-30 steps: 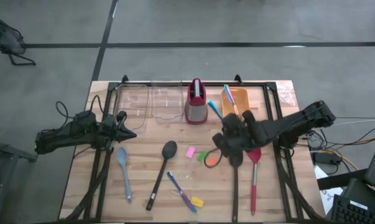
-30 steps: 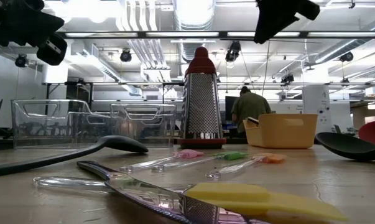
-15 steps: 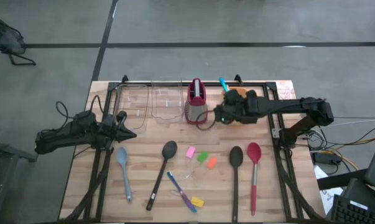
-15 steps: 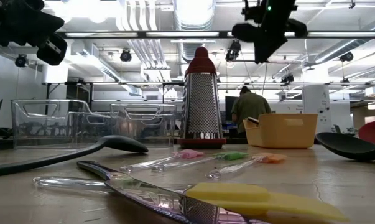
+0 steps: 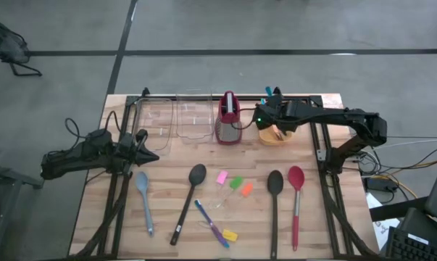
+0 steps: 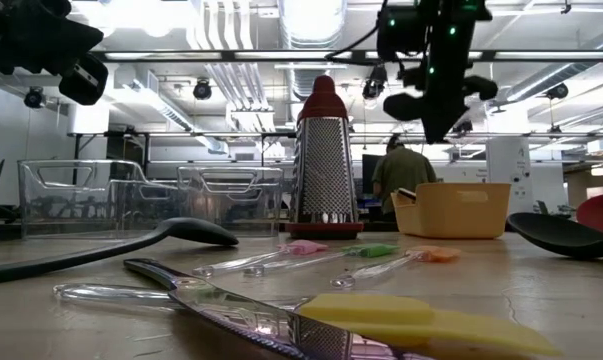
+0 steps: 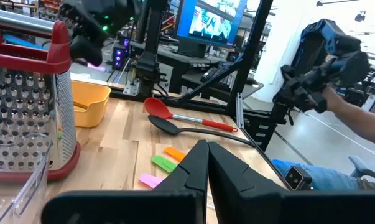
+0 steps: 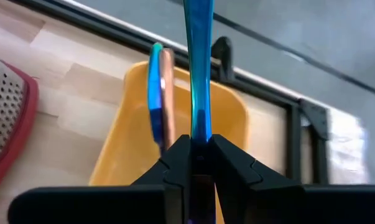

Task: Pick & Place Kitchen Items
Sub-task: Put the top blue knife into the yellow bin, then put the blue knife into the yellow bin

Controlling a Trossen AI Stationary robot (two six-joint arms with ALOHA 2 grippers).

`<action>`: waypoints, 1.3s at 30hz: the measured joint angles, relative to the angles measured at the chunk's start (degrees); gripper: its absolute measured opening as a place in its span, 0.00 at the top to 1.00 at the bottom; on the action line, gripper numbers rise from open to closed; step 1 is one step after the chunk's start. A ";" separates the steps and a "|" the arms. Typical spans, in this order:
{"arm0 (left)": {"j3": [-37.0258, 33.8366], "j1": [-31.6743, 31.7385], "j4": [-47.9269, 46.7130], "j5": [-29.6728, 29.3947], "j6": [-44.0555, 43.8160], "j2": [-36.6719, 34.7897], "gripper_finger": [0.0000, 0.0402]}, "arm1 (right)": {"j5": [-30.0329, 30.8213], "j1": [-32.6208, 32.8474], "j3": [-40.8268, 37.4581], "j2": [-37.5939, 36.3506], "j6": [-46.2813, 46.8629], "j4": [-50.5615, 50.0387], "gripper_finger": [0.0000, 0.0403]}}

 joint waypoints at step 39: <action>0.00 0.00 -0.02 0.00 0.00 0.00 0.97 | -4.63 -5.14 -17.40 0.02 -7.24 24.95 0.88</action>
